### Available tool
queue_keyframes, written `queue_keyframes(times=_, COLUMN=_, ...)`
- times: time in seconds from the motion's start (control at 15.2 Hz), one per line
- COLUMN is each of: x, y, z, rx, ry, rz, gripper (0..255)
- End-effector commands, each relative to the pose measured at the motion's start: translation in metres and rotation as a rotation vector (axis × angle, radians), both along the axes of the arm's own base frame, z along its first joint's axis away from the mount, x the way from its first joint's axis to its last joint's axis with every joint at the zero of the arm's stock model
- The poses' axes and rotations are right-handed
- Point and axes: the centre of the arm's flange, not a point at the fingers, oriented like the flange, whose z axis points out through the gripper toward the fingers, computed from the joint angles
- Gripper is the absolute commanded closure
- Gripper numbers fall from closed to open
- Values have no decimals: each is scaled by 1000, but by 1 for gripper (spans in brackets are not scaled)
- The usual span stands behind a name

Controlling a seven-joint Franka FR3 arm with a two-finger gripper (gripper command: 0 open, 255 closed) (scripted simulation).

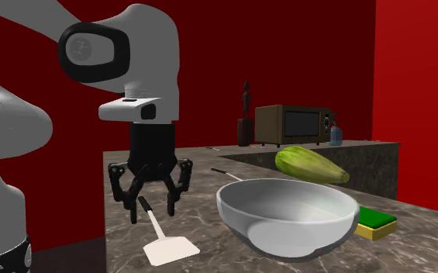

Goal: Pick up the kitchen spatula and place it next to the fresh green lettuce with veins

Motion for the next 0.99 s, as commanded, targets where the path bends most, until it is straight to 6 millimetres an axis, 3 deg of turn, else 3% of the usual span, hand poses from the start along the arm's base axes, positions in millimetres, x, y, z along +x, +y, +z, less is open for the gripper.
queue_keyframes(times=0.0, x=0, y=0, z=0, rx=0, ry=0, rz=0, gripper=255)
queue_keyframes(times=0.53, x=0, y=0, z=0, rx=0, ry=0, rz=0, gripper=255)
queue_keyframes(times=0.92, x=0, y=0, z=32, rx=0, ry=0, rz=0, gripper=255)
